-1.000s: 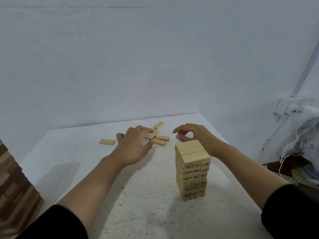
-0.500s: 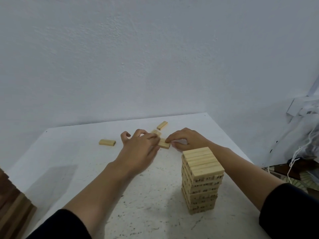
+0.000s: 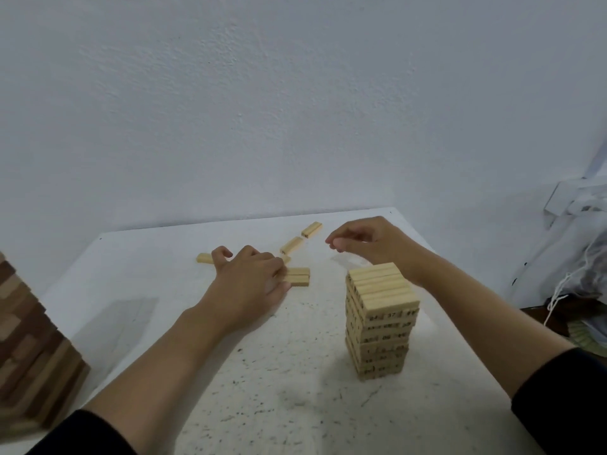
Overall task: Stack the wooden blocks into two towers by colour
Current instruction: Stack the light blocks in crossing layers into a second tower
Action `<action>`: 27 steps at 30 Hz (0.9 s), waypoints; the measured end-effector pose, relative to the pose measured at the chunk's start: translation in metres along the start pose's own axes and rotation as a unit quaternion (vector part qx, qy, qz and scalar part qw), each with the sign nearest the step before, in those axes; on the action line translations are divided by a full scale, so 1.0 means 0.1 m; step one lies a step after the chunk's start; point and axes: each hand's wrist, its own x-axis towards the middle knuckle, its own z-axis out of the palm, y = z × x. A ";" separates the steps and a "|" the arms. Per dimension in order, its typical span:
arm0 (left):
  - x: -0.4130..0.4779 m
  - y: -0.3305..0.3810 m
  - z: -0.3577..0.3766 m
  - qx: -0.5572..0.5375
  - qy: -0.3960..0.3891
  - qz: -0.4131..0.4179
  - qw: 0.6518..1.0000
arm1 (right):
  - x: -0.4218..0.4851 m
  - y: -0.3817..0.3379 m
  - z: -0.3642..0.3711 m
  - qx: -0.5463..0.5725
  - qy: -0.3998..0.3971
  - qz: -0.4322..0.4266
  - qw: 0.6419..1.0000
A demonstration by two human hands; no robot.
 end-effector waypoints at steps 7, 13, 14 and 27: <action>-0.41 -0.07 -0.24 0.014 -0.043 -0.018 0.999 | -0.26 -0.67 -0.14 -0.022 -0.086 0.005 0.996; -0.67 -0.08 -0.40 0.017 -0.088 -0.010 0.996 | -0.27 -0.94 -0.22 -0.093 -0.084 0.020 0.992; -0.70 -0.08 -0.41 0.007 -0.092 -0.006 0.996 | -0.28 -0.93 -0.23 -0.093 -0.072 0.023 0.993; -0.86 -0.10 -0.50 -0.037 -0.098 -0.010 0.994 | -0.66 -1.31 -0.07 -0.041 0.046 -0.058 0.996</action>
